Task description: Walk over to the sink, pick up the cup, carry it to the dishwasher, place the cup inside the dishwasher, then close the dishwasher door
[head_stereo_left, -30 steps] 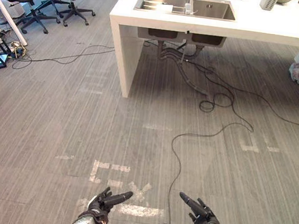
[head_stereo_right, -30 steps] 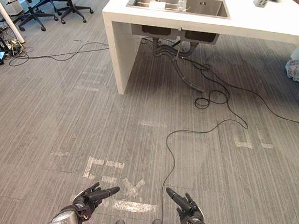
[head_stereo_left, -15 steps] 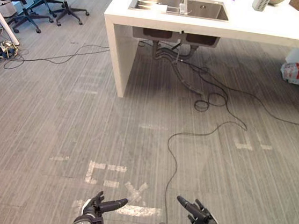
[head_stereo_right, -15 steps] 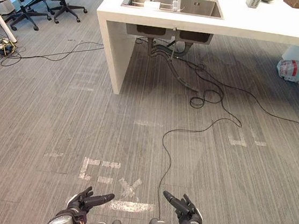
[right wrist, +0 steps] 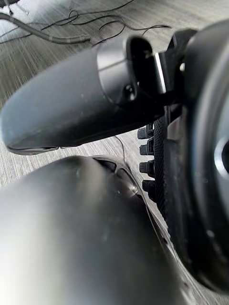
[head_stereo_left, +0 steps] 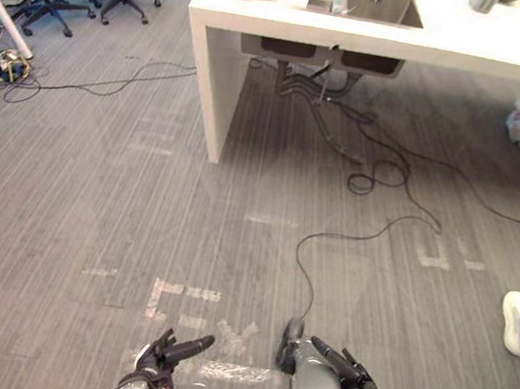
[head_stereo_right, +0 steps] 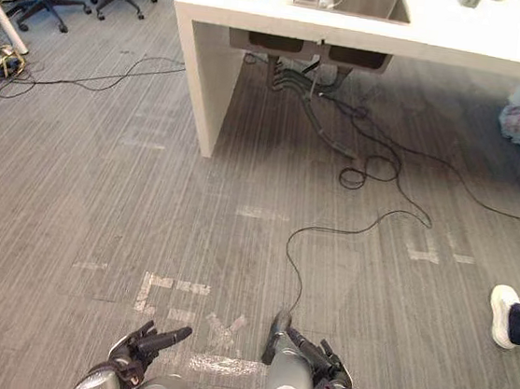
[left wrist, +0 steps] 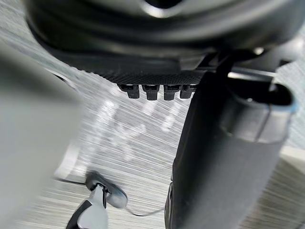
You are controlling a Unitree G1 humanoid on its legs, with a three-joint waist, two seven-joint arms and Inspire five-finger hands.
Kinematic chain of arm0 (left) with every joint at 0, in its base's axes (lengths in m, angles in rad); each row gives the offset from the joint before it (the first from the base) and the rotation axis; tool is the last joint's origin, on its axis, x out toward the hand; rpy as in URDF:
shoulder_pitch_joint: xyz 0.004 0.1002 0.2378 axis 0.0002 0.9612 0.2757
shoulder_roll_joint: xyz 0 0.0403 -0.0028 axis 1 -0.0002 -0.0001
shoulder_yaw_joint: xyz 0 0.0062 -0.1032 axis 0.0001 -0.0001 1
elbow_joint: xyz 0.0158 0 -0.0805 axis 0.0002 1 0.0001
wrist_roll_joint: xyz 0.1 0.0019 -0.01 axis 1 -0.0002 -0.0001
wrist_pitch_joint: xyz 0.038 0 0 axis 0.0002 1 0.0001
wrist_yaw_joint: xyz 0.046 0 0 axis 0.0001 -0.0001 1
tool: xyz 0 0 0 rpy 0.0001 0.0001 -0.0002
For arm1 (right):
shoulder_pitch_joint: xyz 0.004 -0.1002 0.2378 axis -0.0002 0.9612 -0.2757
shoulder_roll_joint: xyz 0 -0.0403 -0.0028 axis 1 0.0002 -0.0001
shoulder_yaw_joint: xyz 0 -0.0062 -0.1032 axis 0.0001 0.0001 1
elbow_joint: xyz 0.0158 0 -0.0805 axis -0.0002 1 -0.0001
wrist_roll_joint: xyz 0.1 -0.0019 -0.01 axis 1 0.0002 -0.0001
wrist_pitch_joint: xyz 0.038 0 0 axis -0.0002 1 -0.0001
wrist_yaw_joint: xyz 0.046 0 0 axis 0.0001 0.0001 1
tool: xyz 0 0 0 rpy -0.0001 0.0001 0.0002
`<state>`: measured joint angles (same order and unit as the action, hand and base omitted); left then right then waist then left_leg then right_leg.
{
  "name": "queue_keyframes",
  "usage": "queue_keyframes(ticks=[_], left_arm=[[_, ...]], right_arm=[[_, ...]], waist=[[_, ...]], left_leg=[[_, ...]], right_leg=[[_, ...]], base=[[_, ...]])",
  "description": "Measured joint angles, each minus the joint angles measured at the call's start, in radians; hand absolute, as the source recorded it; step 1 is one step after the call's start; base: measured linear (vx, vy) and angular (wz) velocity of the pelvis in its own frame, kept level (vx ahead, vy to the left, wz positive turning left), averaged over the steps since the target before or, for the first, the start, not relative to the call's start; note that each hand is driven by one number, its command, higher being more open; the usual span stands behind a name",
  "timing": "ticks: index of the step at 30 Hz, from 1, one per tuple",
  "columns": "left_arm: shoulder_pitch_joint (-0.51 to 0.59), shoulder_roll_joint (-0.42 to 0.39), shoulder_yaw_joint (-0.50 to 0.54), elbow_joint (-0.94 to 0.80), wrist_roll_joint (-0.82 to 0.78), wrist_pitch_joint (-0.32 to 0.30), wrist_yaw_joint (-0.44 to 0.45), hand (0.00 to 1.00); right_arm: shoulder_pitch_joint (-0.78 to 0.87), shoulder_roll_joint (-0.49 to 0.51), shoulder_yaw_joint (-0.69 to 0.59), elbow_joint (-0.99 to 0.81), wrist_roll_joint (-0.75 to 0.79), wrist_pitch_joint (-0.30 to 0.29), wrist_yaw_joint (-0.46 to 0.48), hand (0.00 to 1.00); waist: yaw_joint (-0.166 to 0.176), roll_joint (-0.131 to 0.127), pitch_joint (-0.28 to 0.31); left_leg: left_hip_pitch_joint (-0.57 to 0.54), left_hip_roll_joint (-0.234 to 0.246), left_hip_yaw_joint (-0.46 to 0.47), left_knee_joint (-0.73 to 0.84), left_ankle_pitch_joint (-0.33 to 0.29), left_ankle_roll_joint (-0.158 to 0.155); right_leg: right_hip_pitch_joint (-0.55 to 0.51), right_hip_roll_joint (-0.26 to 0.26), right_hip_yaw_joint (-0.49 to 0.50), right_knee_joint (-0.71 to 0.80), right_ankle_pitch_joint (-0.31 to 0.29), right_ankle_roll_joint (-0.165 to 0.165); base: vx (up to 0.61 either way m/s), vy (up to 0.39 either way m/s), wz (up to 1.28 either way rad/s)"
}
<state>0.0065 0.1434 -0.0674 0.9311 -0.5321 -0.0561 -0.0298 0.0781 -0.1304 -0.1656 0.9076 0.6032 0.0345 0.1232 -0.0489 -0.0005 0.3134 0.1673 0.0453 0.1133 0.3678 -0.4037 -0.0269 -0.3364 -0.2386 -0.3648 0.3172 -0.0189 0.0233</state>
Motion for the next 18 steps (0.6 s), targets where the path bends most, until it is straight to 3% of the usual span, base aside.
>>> queue_keyframes(ticks=[2, 3, 4, 5, 6, 7, 8, 9, 11, 12, 14, 15, 16, 18], left_arm=[[-0.016, -0.003, -0.01, -0.011, 0.003, -0.006, -0.002, 1.0], [-0.019, -0.005, -0.02, -0.018, 0.003, -0.021, -0.002, 1.0], [-0.022, -0.009, -0.023, -0.018, 0.005, -0.026, -0.002, 1.0], [-0.038, -0.014, -0.029, -0.017, 0.005, -0.029, 0.0, 1.0], [-0.047, -0.017, -0.042, -0.017, 0.004, -0.033, 0.001, 1.0], [-0.048, -0.019, -0.048, -0.016, 0.004, -0.041, -0.001, 1.0], [-0.049, -0.027, -0.05, -0.014, 0.005, -0.067, -0.002, 1.0], [-0.049, -0.036, -0.05, -0.012, 0.005, -0.094, 0.003, 1.0], [-0.046, -0.039, -0.049, -0.014, 0.003, -0.122, 0.014, 1.0], [-0.034, -0.04, -0.047, -0.031, -0.002, -0.128, 0.021, 1.0], [-0.005, -0.04, -0.038, -0.079, 0.0, -0.15, 0.03, 1.0], [0.01, -0.041, -0.036, -0.115, 0.001, -0.162, 0.037, 1.0], [0.02, -0.052, -0.015, -0.149, 0.002, -0.179, 0.046, 1.0], [0.027, -0.064, 0.007, -0.181, -0.001, -0.196, 0.072, 1.0]], right_arm=[[0.002, -0.005, -0.023, -0.017, 0.009, 0.0, -0.001, 1.0], [0.004, -0.014, -0.027, -0.021, 0.026, 0.0, -0.001, 1.0], [0.007, -0.023, -0.027, -0.02, 0.033, 0.0, -0.001, 1.0], [-0.004, -0.039, -0.035, -0.012, 0.036, 0.001, -0.001, 1.0], [-0.013, -0.05, -0.055, -0.007, 0.036, 0.002, 0.001, 1.0], [-0.014, -0.055, -0.066, -0.007, 0.035, 0.0, 0.007, 1.0], [-0.011, -0.067, -0.071, -0.007, 0.03, -0.009, 0.017, 1.0], [-0.009, -0.077, -0.072, 0.005, 0.015, -0.021, 0.03, 1.0], [-0.019, -0.086, -0.074, 0.035, -0.012, -0.03, 0.043, 1.0], [-0.024, -0.091, -0.073, 0.05, -0.007, -0.04, 0.058, 1.0], [-0.041, -0.098, -0.069, 0.057, -0.007, -0.041, 0.076, 1.0], [-0.054, -0.104, -0.062, 0.055, -0.007, -0.043, 0.08, 1.0], [-0.074, -0.103, -0.063, 0.054, -0.007, -0.041, 0.08, 1.0], [-0.089, -0.094, -0.062, 0.052, -0.007, -0.033, 0.08, 1.0]], waist=[[-0.011, 0.036, -0.014], [-0.018, 0.051, -0.029], [-0.018, 0.062, -0.037], [-0.017, 0.067, -0.04], [-0.019, 0.075, -0.044], [-0.021, 0.078, -0.046], [-0.024, 0.085, -0.05], [-0.02, 0.093, -0.053], [-0.006, 0.092, -0.051], [0.005, 0.083, -0.046], [0.024, 0.068, -0.036], [0.039, 0.056, -0.029], [0.054, 0.065, -0.015], [0.071, 0.064, 0.001]], left_leg=[[0.013, 0.05, -0.021, -0.008, -0.047, -0.018], [0.034, 0.077, -0.024, -0.041, -0.06, -0.006], [0.042, 0.085, -0.025, -0.037, -0.055, -0.015], [-0.001, 0.105, -0.025, 0.073, -0.023, -0.043], [-0.054, 0.129, -0.025, 0.212, 0.035, -0.078], [-0.082, 0.143, -0.025, 0.282, 0.078, -0.107], [-0.146, 0.175, -0.025, 0.431, 0.211, -0.117], [-0.233, 0.215, -0.026, 0.626, 0.224, -0.107], [-0.342, 0.213, -0.024, 0.803, 0.206, -0.089], [-0.394, 0.175, -0.017, 0.777, 0.189, -0.089], [-0.459, 0.113, 0.038, 0.572, 0.177, -0.079], [-0.492, 0.077, 0.08, 0.368, 0.178, -0.073], [-0.499, 0.046, 0.105, 0.146, 0.205, -0.071], [-0.495, 0.033, 0.147, -0.077, 0.294, -0.065]], right_leg=[[-0.045, 0.018, -0.008, 0.132, -0.006, -0.023], [-0.073, 0.034, -0.01, 0.206, -0.021, -0.047], [-0.079, 0.042, -0.02, 0.233, -0.05, -0.081], [-0.088, 0.046, -0.031, 0.282, -0.112, -0.162], [-0.076, 0.047, -0.047, 0.313, -0.143, -0.192], [-0.06, 0.051, -0.057, 0.316, -0.161, -0.2], [-0.012, 0.072, -0.065, 0.295, -0.197, -0.204], [0.053, 0.109, -0.074, 0.243, -0.21, -0.21], [0.184, 0.162, -0.079, 0.131, -0.219, -0.224], [0.267, 0.183, -0.078, 0.058, -0.213, -0.222], [0.348, 0.191, -0.06, -0.021, -0.195, -0.201], [0.376, 0.192, -0.039, -0.054, -0.192, -0.195], [0.408, 0.191, -0.017, -0.072, -0.187, -0.187], [0.454, 0.195, 0.001, -0.096, -0.189, -0.17]], base=[[0.45, -0.352, 0.31], [0.27, -0.174, 0.19], [0.53, -0.273, 0.11], [0.54, -0.273, 0.0], [0.65, -0.325, -0.04], [0.53, -0.277, 0.0], [0.51, -0.261, 0.08], [0.48, -0.251, 0.06], [0.45, -0.179, -0.06], [0.53, -0.161, -0.21], [0.41, -0.101, -0.35], [0.4, -0.044, -0.58], [0.49, -0.025, -0.62], [0.43, 0.015, -0.54]])
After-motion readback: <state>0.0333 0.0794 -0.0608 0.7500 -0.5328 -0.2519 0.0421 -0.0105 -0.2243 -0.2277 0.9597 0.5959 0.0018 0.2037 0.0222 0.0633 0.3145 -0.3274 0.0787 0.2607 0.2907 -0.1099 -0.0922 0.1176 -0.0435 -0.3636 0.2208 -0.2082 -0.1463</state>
